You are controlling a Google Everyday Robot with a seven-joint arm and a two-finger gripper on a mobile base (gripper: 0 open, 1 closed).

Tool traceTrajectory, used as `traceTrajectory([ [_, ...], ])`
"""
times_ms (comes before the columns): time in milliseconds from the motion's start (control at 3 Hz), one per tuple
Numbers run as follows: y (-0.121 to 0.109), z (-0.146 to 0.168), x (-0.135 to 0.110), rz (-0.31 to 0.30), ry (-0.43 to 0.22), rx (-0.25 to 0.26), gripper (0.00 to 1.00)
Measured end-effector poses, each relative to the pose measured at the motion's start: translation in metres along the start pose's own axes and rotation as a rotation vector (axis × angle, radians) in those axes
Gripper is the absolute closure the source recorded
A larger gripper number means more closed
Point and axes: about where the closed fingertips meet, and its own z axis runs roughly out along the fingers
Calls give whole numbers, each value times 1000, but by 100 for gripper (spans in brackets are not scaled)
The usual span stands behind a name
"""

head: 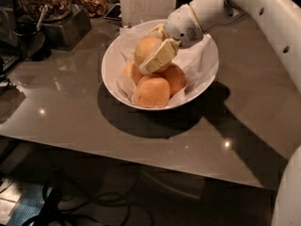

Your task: Pick orange from white bowl

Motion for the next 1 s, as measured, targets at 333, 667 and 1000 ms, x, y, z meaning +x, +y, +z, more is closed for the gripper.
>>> traceTrajectory([
  [333,0,0,0,0,0,0,100],
  [667,0,-2,-3,0,0,0,100],
  [1000,14,-28,-2,-7,-71,61,100],
])
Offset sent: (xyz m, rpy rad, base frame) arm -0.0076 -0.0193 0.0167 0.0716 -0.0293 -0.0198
